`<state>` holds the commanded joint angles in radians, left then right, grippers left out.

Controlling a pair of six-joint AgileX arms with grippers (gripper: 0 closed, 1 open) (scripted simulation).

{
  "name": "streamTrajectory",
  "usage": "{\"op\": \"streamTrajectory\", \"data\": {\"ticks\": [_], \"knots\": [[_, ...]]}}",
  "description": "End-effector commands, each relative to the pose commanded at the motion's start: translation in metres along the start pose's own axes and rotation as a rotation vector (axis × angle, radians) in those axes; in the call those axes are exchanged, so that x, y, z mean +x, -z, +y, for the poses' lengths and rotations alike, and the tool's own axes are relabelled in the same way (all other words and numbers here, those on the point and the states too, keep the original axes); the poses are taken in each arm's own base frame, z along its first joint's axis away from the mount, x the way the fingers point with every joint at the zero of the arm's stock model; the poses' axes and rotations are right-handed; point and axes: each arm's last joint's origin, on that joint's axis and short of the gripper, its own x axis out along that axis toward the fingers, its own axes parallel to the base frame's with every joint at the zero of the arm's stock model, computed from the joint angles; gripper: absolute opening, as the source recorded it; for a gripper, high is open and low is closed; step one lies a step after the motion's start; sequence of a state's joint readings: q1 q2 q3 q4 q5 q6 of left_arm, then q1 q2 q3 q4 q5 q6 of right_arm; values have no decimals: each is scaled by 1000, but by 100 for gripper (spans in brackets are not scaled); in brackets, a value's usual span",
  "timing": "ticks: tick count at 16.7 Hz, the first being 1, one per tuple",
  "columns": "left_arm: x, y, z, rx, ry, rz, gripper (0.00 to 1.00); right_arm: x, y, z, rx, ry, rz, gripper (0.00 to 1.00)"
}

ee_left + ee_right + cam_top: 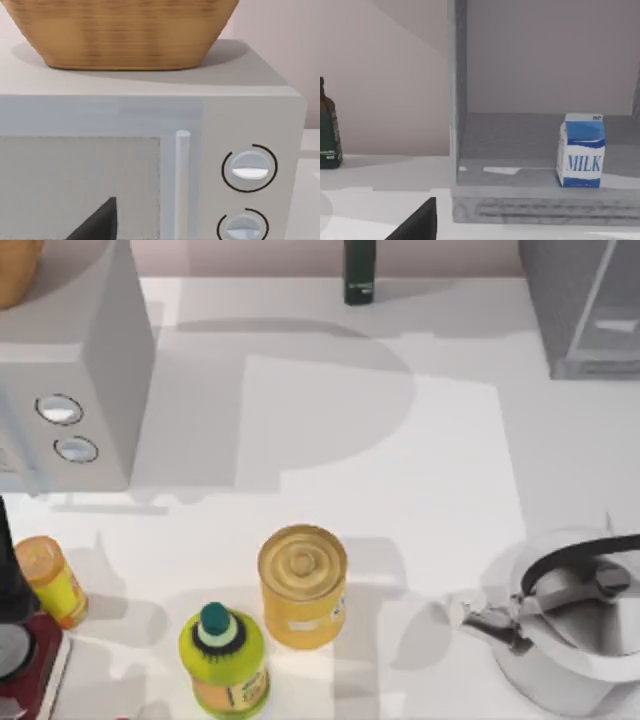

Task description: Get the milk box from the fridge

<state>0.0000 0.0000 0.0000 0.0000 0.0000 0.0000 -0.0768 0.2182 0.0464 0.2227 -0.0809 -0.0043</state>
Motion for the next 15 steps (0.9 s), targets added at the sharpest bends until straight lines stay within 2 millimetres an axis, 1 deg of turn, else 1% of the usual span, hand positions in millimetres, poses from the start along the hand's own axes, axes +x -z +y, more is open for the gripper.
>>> {"op": "streamTrajectory", "data": {"ticks": [3,5,7,10,13,15], "knots": [[0,0,0,0,0,0,100,19,-7,-10,-10,4,-14,100],[0,0,0,0,0,0,100,34,-4,-20,-11,11,0,100],[0,0,0,0,0,0,100,49,5,-33,-5,19,28,100],[0,0,0,0,0,0,100,67,26,-55,9,34,64,100],[0,0,0,0,0,0,100,77,46,-75,17,42,73,100],[0,0,0,0,0,0,100,81,59,-85,19,36,72,100]]}}
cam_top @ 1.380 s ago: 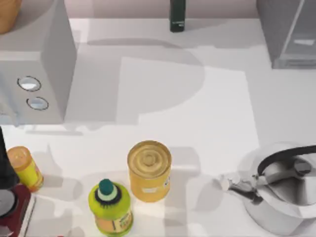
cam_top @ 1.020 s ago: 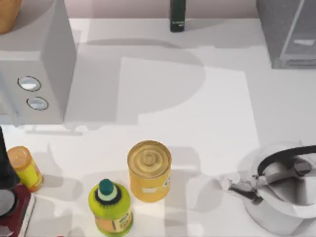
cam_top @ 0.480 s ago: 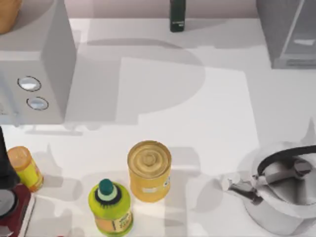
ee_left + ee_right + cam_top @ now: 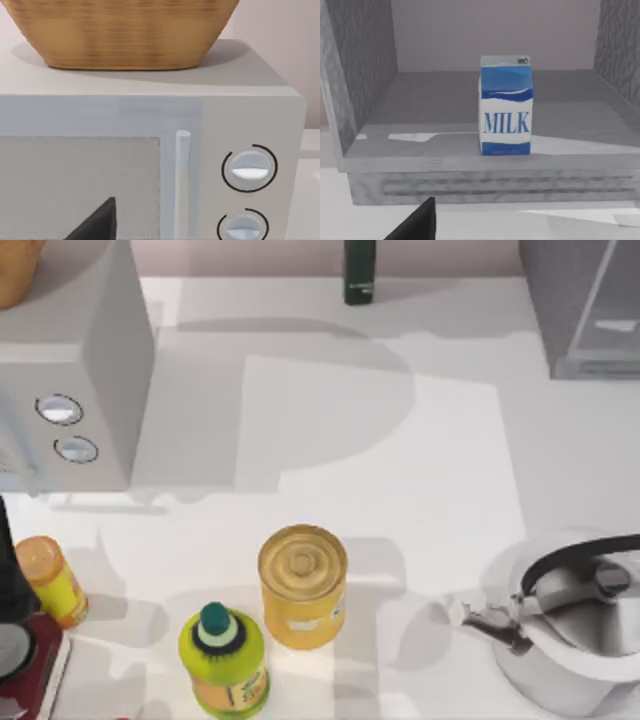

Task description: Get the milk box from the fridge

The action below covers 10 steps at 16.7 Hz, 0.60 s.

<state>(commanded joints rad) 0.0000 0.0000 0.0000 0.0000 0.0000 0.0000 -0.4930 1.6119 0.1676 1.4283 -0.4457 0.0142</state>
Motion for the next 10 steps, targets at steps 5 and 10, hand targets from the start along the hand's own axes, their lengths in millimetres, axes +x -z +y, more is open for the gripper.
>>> {"op": "streamTrajectory", "data": {"ticks": [5,10], "knots": [[0,0,0,0,0,0,100,3,15,-9,-6,-30,-19,100],[0,0,0,0,0,0,100,3,16,-8,-6,-33,-18,100]]}}
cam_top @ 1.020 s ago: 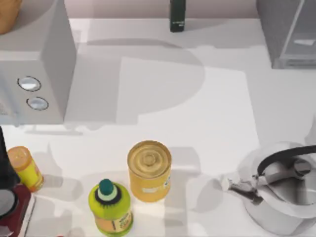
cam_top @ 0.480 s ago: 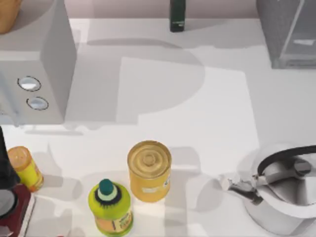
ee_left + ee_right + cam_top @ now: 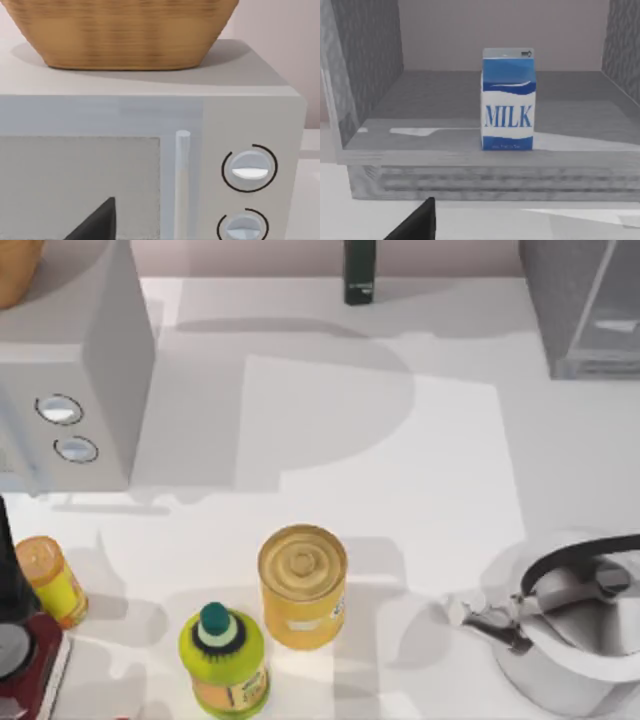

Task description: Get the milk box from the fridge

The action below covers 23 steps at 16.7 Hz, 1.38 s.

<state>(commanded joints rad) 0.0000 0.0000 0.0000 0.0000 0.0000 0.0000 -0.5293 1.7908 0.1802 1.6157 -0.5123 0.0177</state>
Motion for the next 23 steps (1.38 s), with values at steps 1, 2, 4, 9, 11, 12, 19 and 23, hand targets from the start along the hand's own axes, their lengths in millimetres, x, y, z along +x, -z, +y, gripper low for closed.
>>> {"op": "streamTrajectory", "data": {"ticks": [1,2,4,9,11,12,19,23], "knots": [[0,0,0,0,0,0,100,1,-1,0,-3,0,-4,100],[0,0,0,0,0,0,100,4,-4,0,-17,-4,-25,100],[0,0,0,0,0,0,100,19,-20,4,-62,-26,-93,100],[0,0,0,0,0,0,100,90,-83,20,-133,-110,-246,100],[0,0,0,0,0,0,100,121,-100,25,-117,-126,-216,100],[0,0,0,0,0,0,100,135,-103,26,-105,-125,-182,100],[0,0,0,0,0,0,100,185,-34,12,-13,-9,224,100],[0,0,0,0,0,0,100,182,-18,11,-2,13,295,100]]}}
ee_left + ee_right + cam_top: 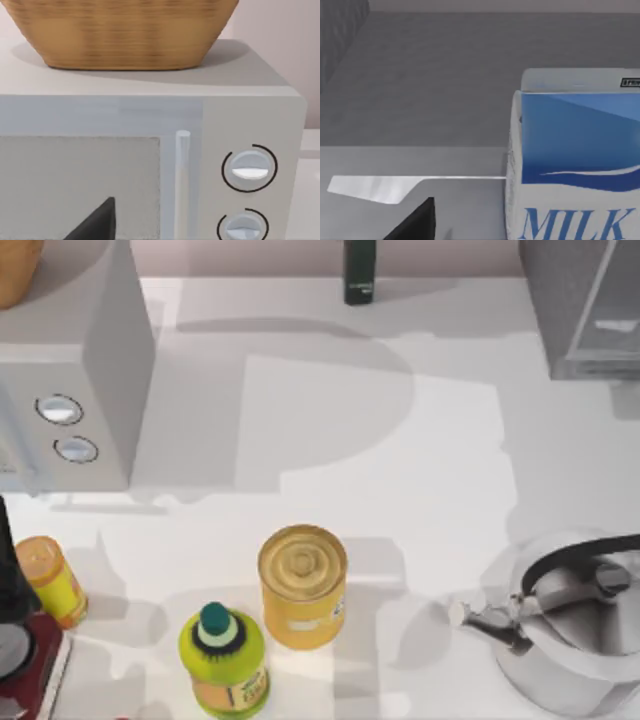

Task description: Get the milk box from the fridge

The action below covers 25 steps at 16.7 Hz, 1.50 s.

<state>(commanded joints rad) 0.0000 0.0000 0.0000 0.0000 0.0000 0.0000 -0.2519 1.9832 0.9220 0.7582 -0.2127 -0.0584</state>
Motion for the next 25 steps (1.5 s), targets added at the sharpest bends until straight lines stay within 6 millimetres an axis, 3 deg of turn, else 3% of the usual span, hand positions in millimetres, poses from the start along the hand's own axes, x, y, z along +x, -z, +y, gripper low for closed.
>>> {"op": "streamTrajectory", "data": {"ticks": [5,13,18,25], "knots": [[0,0,0,0,0,0,100,7,-5,2,0,-1,-4,100],[0,0,0,0,0,0,100,57,-2,1,0,-1,-1,100],[0,0,0,0,0,0,100,60,0,0,0,0,0,100],[0,0,0,0,0,0,100,60,0,0,0,0,0,47]]}}
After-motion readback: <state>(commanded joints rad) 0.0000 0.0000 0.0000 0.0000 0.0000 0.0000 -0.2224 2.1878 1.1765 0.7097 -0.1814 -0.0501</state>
